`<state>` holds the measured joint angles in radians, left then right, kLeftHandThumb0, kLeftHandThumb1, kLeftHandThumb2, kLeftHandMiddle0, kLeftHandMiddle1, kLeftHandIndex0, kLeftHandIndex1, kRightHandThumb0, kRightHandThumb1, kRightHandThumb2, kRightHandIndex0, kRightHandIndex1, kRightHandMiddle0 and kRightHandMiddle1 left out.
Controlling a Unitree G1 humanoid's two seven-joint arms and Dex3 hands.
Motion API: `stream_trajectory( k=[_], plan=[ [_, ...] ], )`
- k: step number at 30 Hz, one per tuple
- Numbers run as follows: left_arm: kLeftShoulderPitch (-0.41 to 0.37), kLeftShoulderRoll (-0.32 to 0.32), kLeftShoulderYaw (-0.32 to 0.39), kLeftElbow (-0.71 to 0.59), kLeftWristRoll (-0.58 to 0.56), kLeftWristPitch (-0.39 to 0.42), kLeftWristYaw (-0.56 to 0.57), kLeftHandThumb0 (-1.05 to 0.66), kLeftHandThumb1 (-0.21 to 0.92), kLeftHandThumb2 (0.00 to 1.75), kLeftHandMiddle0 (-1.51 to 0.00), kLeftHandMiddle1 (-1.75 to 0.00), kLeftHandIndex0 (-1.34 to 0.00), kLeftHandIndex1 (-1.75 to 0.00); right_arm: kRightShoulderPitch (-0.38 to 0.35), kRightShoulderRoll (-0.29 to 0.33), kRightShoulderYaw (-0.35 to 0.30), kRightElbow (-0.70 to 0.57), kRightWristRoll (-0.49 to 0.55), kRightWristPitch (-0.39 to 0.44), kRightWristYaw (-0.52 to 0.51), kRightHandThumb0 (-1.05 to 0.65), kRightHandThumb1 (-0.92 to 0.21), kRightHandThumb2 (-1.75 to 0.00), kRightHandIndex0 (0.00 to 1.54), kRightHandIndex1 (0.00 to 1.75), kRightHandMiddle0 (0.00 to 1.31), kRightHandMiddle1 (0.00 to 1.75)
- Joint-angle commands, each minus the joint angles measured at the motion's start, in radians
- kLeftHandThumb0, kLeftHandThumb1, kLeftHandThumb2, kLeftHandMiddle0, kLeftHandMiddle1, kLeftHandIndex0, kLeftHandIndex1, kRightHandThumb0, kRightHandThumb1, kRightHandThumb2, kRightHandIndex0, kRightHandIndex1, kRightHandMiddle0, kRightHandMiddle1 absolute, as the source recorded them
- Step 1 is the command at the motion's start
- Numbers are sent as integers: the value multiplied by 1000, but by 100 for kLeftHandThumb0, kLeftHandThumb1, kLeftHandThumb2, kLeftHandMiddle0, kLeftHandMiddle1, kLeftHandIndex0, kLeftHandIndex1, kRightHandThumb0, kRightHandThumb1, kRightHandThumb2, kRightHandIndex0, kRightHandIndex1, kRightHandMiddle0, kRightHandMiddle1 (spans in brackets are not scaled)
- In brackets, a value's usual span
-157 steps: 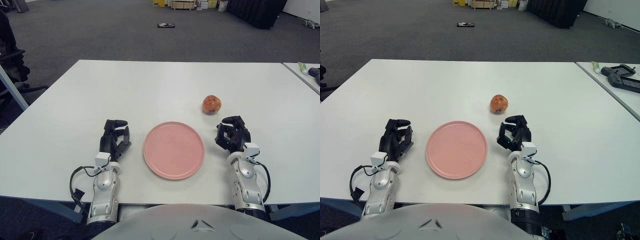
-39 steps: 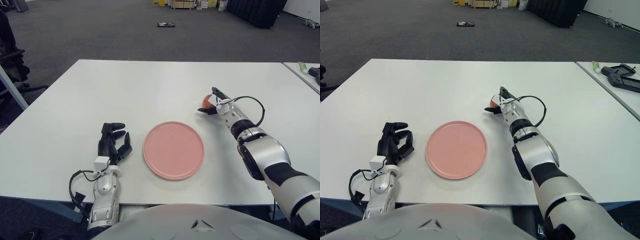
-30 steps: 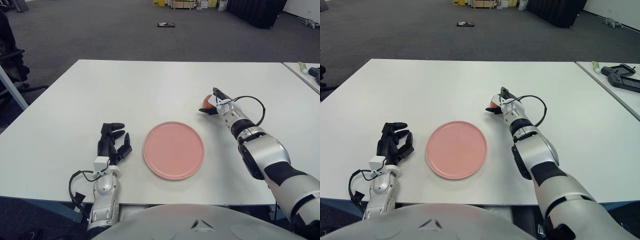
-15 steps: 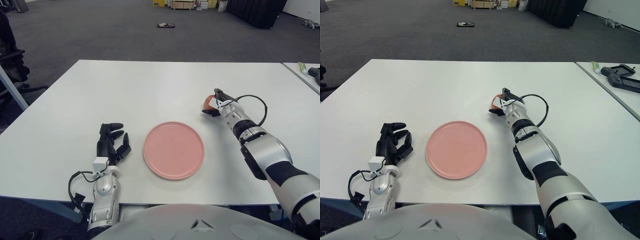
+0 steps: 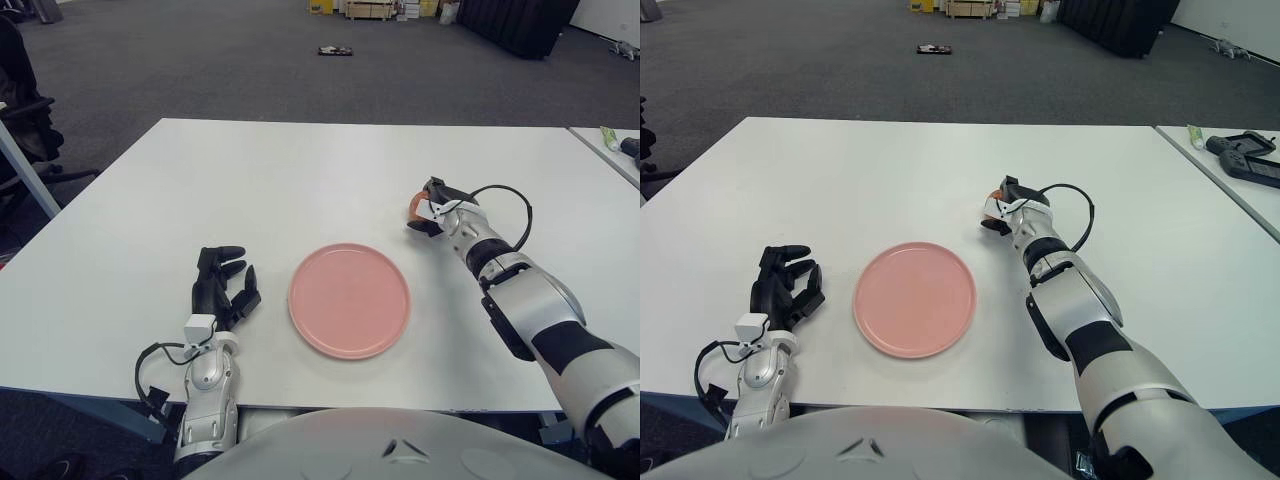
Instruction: Put the apple into the plate.
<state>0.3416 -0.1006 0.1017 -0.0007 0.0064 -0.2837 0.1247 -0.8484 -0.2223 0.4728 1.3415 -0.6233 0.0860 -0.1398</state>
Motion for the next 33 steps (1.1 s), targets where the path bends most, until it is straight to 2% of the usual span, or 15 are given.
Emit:
stream_trajectory(
  k=[1,8,15,21,25,27,31,33],
  plan=[
    [1,1,6,-9,-8,9,5,0,70,79,-45,-152,-18,-175,59,-14,18,37,-24,29,9,-56,-47,-95,0,50,0,110],
    [4,-5,10,-18,-17,15,3,0,71,79,-43,-156,-16,-175,62,-17,21,36,-30,27,-4,-44,-37,-112,0,47,0,109],
    [5,-7,12,-22,-14,19,8,0,72,78,-42,-157,-15,-175,59,-16,37,36,-45,34,-17,-24,-23,-132,0,44,0,108],
    [3,-7,16,-24,-17,19,8,0,72,78,-41,-158,-14,-175,54,-15,48,36,-53,35,-24,-19,-19,-135,0,56,0,111],
    [4,-10,17,-27,-18,19,8,0,73,77,-41,-157,-14,-175,50,-16,56,36,-58,32,-36,-19,-18,-134,0,79,0,122],
    [4,-11,17,-29,-19,17,6,0,73,77,-41,-157,-14,-175,50,-16,59,36,-59,30,-44,-20,-17,-133,0,101,0,133],
    [3,-11,18,-27,-23,10,4,0,73,76,-42,-156,-14,-175,46,-15,64,36,-62,25,-58,-21,-17,-133,0,126,0,147],
    [3,-11,19,-28,-22,11,6,0,73,76,-42,-155,-14,-175,43,-15,68,35,-65,23,-68,-21,-17,-135,0,144,0,163]
  ],
)
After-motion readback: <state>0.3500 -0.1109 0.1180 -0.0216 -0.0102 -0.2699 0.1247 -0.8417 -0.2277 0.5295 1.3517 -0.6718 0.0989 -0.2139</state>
